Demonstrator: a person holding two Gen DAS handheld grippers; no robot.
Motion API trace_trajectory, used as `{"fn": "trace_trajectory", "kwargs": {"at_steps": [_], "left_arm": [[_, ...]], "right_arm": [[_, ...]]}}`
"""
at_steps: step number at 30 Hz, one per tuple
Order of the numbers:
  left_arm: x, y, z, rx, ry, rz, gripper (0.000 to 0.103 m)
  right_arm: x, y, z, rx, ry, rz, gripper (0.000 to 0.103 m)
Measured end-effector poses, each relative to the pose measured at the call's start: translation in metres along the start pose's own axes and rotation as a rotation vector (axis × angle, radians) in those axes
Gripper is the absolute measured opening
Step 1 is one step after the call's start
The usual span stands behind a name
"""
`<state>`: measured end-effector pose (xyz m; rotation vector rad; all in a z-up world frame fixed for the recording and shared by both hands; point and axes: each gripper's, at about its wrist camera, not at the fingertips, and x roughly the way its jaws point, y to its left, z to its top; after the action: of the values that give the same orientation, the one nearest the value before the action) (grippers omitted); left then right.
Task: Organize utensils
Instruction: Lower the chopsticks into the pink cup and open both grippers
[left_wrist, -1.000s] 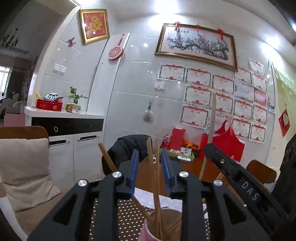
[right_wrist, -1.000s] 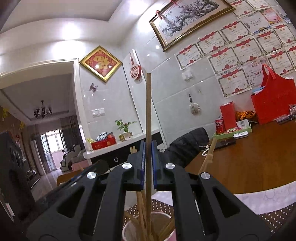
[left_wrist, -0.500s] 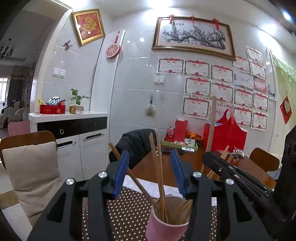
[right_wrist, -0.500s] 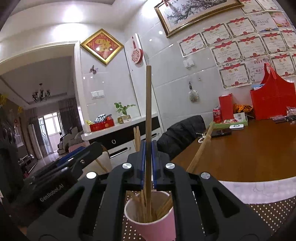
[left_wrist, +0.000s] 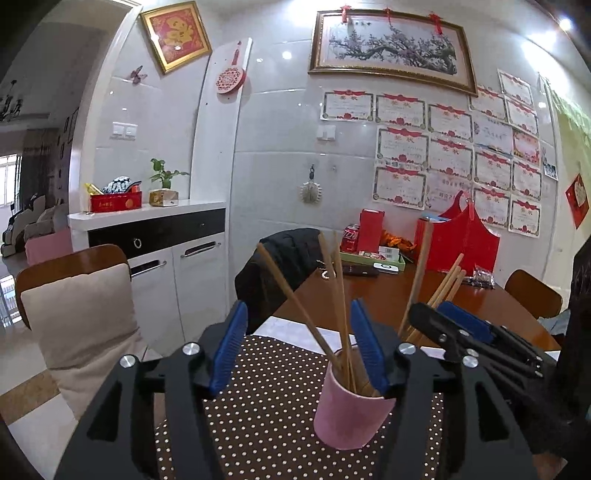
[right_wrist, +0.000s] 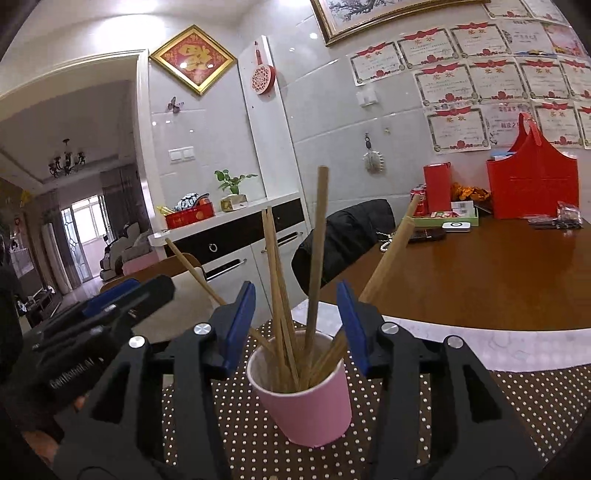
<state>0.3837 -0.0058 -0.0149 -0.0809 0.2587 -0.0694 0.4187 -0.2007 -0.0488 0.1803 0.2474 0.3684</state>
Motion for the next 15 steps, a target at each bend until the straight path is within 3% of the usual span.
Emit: {"fn": "trace_trajectory", "kwargs": {"at_steps": [15], "left_arm": [[-0.06, 0.014, -0.002, -0.051, 0.026, 0.01, 0.058]], "right_arm": [[-0.06, 0.007, 0.0, -0.028, 0.012, -0.061, 0.053]]}}
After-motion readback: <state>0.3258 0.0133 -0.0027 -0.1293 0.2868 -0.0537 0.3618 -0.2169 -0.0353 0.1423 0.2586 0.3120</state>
